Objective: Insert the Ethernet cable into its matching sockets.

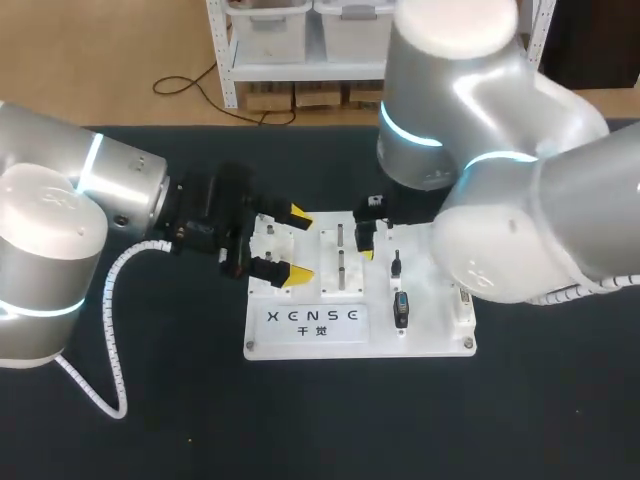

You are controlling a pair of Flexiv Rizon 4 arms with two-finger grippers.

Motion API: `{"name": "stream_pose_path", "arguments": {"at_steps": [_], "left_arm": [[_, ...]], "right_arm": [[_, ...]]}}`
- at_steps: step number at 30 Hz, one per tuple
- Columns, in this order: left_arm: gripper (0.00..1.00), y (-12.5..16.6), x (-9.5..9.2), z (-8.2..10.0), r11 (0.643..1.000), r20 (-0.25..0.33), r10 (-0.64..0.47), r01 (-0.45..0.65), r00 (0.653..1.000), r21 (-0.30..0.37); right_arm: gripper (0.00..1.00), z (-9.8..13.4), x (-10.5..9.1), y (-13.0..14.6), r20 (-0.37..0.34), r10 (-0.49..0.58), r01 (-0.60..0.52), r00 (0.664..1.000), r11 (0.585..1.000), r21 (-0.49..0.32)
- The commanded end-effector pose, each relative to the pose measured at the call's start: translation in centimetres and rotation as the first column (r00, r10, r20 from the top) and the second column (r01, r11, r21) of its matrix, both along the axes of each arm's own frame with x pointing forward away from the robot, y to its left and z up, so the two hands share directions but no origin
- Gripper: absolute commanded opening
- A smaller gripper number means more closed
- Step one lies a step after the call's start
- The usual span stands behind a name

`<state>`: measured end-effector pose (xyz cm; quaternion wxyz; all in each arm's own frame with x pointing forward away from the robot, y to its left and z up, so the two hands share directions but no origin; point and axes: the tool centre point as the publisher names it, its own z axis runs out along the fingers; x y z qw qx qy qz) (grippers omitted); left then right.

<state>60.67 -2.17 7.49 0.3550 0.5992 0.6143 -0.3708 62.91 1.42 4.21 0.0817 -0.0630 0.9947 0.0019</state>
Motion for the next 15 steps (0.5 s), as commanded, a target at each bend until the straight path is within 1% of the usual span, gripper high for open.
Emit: {"name": "stream_pose_path", "arguments": {"at_steps": [1,7,15], "left_arm": [[1.00,0.03,-0.06,-0.13,1.000,0.003,0.002,-0.002,1.000,-0.004],[1.00,0.03,-0.06,-0.13,1.000,0.003,0.002,-0.002,1.000,-0.004],[1.00,0.03,-0.06,-0.13,1.000,0.003,0.002,-0.002,1.000,-0.004]], "right_arm": [[1.00,-0.39,-0.08,0.56,0.008,-0.012,0.013,1.000,1.000,-0.018],[1.00,-0.85,-0.34,0.77,-0.009,-0.045,0.045,0.999,0.999,-0.006],[0.99,-1.35,-0.56,0.69,-0.026,-0.059,0.059,0.998,0.998,0.002]]}}
